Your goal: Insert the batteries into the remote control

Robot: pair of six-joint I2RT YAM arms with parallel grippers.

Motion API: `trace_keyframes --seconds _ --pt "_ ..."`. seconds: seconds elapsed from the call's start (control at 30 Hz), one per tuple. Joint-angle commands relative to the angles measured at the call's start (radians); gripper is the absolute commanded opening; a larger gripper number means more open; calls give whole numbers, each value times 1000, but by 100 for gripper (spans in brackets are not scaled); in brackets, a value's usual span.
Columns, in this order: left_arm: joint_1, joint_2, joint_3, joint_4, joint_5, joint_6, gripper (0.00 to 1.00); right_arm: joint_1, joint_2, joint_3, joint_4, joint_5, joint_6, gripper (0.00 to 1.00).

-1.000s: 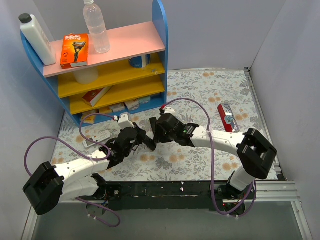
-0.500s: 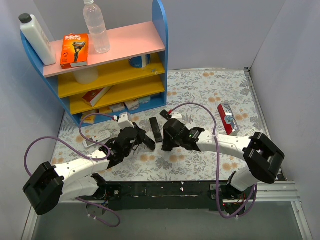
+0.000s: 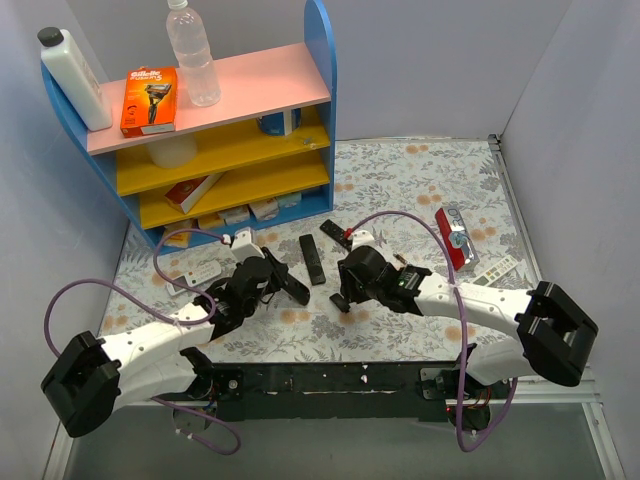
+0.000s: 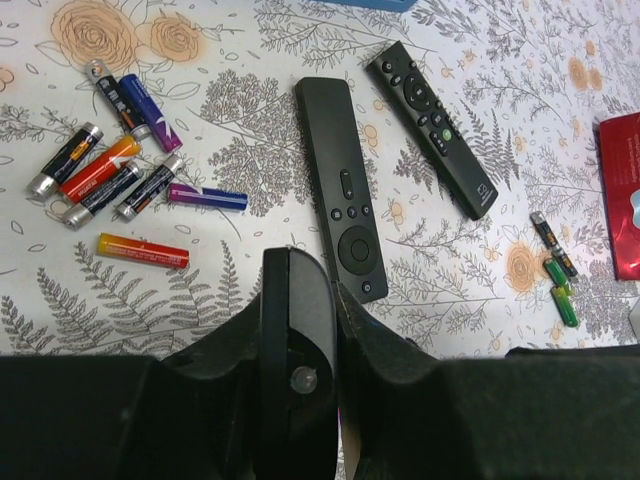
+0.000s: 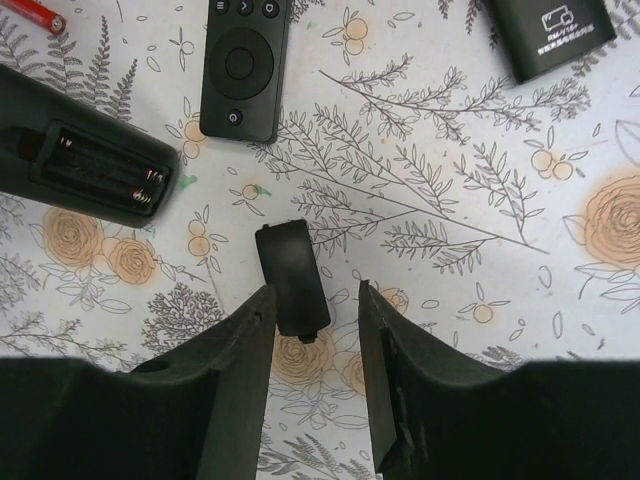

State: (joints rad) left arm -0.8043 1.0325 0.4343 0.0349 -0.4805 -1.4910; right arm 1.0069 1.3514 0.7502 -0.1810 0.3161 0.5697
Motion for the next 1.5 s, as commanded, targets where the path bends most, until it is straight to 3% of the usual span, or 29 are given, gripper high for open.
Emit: trace_keyframes --seconds 0.0,0.17,0.3,0.4,0.47,0.6,0.8,1.1,1.47 --pt "2 -66 -32 -84 23 -6 22 -8 -26 -5 25 9 -149 49" --pt "4 -129 -57 -122 59 -17 20 -13 2 29 -60 27 -174 58" --pt "4 -181 -86 -125 117 -28 13 -54 -17 38 -138 43 -176 69" --pt "5 -222 -120 -106 157 -29 6 -126 -63 20 -207 46 -191 69" --pt "7 -244 -137 -87 178 -23 0 -181 -101 8 -247 26 -212 68" --pt "8 -250 -144 -64 221 -18 0 -351 -153 -31 -256 -21 -274 60" --pt "11 -246 -144 -56 258 -17 0 -484 -120 -26 -245 -95 -358 51" --pt "16 -246 -134 -66 287 -15 0 -580 -31 -15 -247 -160 -376 46" --pt "19 -241 -126 -82 299 -18 0 -594 51 -5 -245 -218 -383 36"
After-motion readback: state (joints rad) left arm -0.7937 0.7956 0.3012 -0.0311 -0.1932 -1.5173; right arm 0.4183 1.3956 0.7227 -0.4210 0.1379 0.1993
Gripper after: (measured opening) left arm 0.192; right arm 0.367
